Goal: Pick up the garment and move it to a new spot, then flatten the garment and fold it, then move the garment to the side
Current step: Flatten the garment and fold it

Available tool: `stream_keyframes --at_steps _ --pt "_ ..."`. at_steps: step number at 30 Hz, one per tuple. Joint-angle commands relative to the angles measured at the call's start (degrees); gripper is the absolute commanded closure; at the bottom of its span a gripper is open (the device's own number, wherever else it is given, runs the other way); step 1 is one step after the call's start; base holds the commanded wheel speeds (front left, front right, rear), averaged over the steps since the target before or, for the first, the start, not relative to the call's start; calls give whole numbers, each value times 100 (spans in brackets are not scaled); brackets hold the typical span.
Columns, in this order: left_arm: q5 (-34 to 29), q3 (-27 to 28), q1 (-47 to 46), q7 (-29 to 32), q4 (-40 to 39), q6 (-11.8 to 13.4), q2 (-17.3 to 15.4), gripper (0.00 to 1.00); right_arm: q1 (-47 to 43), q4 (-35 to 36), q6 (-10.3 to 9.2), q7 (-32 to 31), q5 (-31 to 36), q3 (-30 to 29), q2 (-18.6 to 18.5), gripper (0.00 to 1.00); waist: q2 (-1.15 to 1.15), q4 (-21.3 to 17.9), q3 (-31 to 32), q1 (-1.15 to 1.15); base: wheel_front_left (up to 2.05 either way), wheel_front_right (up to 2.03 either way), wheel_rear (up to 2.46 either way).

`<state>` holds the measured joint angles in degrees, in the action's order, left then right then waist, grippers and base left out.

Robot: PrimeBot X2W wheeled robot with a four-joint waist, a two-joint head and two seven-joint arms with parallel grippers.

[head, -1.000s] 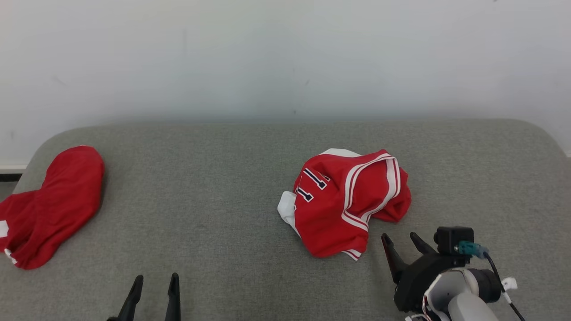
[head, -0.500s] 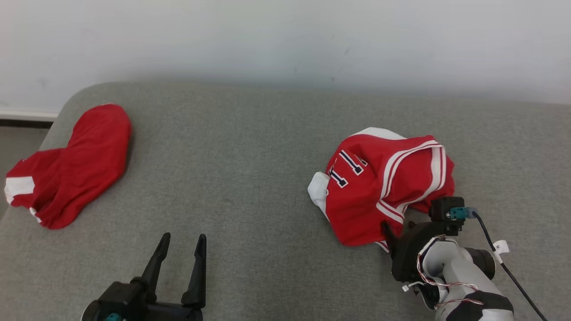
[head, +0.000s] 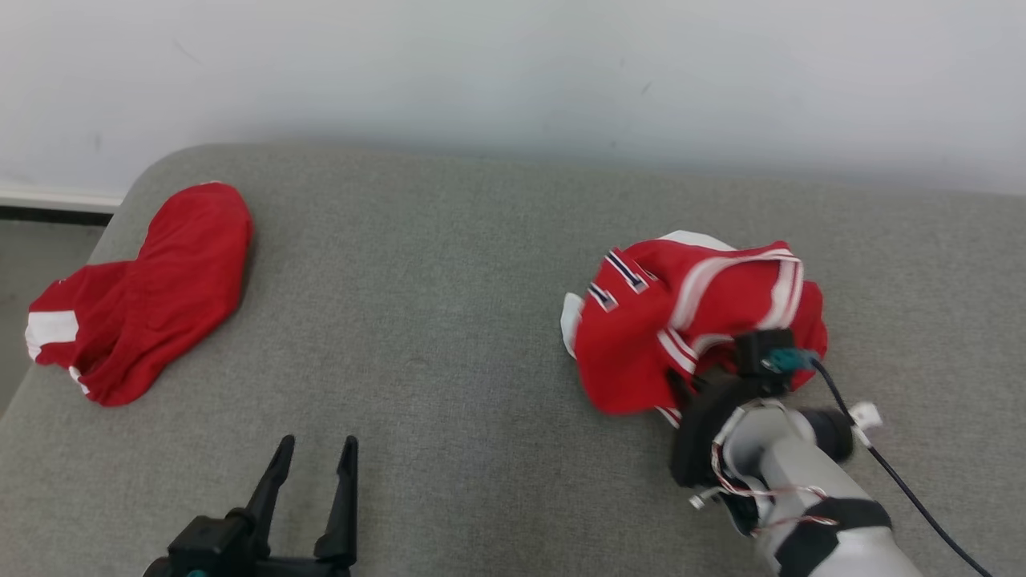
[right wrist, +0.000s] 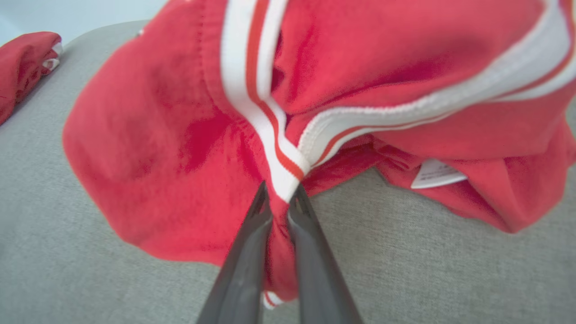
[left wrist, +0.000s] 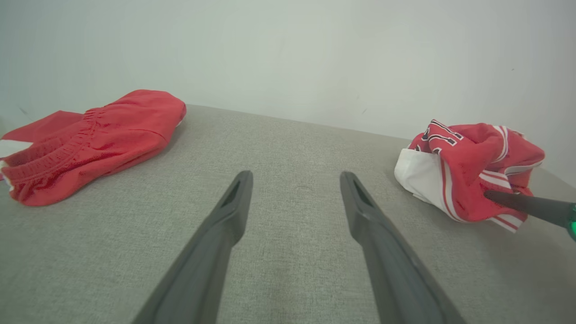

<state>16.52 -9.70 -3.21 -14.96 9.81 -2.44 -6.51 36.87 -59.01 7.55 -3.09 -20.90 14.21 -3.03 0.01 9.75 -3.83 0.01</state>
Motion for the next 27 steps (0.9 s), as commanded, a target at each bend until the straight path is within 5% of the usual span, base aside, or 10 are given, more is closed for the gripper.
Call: stream_keyframes --at_steps 1,14,21,27 --pt "9 39 69 -21 19 32 -38 0 120 132 -12 -17 -72 112 23 100 -1 -107 129 -1 0 0 0" --pt "23 131 468 -23 31 -34 -5 0 1387 2316 -12 -310 -1050 1851 13 100 -1 -341 595 -1 0 0 0" --pt "-26 163 323 -20 -17 -93 -46 0 2582 2197 -13 404 -1489 2042 11 100 -1 -220 513 -1 0 0 0" --pt "-38 206 301 -21 -62 -87 -9 0 2661 1354 -13 701 -1414 1767 -38 100 -1 -329 374 -1 0 0 0"
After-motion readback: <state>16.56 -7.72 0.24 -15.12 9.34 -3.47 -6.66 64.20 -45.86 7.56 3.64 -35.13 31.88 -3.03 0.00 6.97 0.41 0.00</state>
